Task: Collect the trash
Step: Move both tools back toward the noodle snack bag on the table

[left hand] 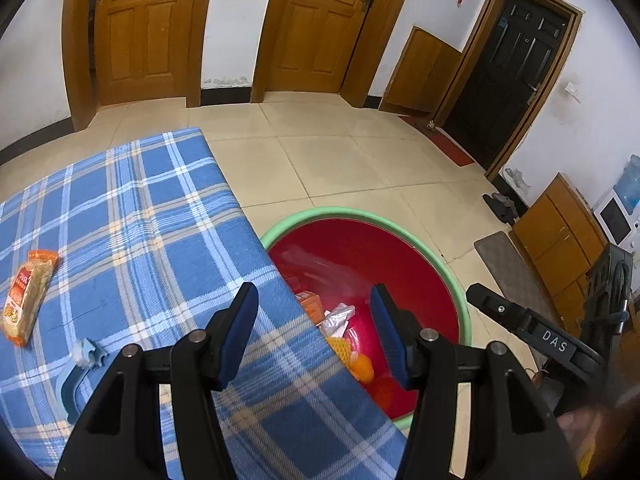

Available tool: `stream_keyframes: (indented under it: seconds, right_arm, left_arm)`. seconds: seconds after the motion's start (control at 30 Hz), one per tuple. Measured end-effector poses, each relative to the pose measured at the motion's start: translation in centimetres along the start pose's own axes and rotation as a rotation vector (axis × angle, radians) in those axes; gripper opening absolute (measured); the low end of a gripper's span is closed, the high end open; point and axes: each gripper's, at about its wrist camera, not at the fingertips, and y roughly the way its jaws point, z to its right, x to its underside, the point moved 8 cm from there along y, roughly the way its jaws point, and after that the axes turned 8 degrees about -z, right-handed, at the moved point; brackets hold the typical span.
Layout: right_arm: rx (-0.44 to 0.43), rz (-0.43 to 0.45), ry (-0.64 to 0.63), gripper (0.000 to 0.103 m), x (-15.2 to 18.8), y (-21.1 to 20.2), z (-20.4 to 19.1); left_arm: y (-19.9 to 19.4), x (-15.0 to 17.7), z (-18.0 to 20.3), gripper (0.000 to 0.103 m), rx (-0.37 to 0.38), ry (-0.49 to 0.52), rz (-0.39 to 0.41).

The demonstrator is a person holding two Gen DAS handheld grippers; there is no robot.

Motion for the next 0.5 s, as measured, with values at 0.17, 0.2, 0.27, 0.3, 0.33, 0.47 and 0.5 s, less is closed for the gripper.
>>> stream_keyframes:
  seconds: [0.17, 0.2, 0.27, 0.3, 0.33, 0.47, 0.5]
  right_arm:
    - [0.000, 0.022, 0.000, 0.060, 0.7, -1.5, -0.9]
    - [-0.002, 0.025, -0.003, 0.060, 0.8, -1.7, -1.1]
    - [-0.008, 0.034, -0.012, 0.061, 1.1, -2.3, -1.8]
    - [-0.010, 0.036, -0.016, 0.062, 1.2, -2.5, -2.1]
    - [-0.013, 0.039, -0.021, 0.063, 1.4, -2.7, -2.5]
    - [-0.029, 0.044, -0.049, 0.064, 2.2, -3.6, -4.4]
    - [-0.034, 0.044, -0.056, 0.064, 2.4, -3.7, -4.8]
  left_arm:
    - [-1.4, 0.7, -0.7, 0.058, 0.000, -0.002, 0.006]
    - [-1.9, 0.9, -0.9, 0.058, 0.000, -0.008, 0.010]
    - [-2.8, 1.2, -1.1, 0.058, 0.000, -0.015, 0.020]
    - [-3.2, 1.3, -1.3, 0.058, -0.001, -0.019, 0.025]
    - [-3.7, 1.5, -1.6, 0.058, -0.005, -0.022, 0.031]
    - [-5.9, 2.0, -3.1, 0.058, -0.032, -0.041, 0.060]
    - [-6.6, 2.1, -3.6, 0.058, -0.040, -0.049, 0.068]
